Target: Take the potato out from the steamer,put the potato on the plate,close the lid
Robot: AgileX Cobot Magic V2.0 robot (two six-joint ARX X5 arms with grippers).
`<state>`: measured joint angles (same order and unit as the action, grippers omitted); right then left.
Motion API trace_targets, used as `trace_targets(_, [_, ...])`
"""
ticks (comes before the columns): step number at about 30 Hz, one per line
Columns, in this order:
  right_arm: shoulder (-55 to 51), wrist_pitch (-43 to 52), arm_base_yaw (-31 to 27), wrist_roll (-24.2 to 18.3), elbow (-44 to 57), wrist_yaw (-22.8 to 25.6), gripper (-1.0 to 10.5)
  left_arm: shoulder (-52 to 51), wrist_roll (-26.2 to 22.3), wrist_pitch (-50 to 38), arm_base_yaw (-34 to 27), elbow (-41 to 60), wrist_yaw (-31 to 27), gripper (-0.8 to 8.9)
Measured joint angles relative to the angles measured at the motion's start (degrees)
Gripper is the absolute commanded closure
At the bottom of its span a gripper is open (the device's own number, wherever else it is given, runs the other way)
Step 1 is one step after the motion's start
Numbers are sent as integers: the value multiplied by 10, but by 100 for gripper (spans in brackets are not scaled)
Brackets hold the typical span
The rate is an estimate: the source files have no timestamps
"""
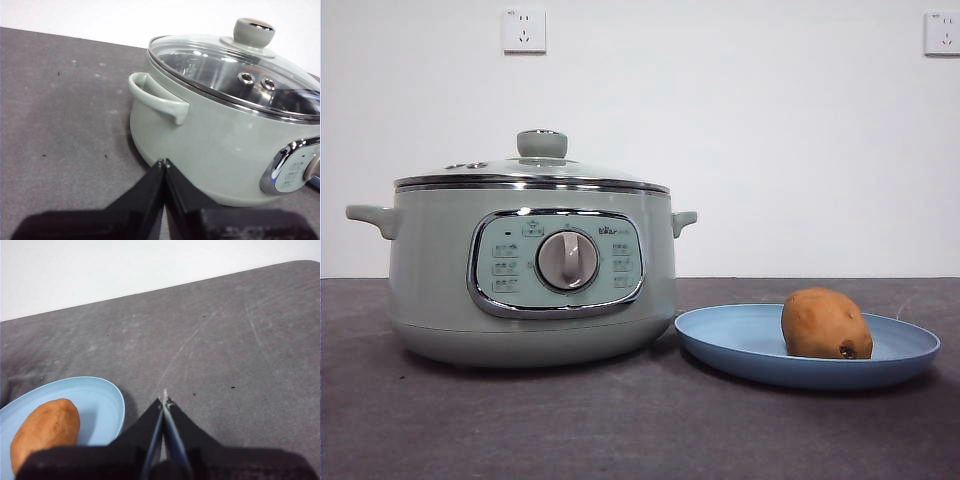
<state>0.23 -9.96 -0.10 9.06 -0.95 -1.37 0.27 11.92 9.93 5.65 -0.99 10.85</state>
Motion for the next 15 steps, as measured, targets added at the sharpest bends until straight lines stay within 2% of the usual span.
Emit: trace_targets(15, [4,0,0,0,0,0,946,0,0,0,0,0,0,815])
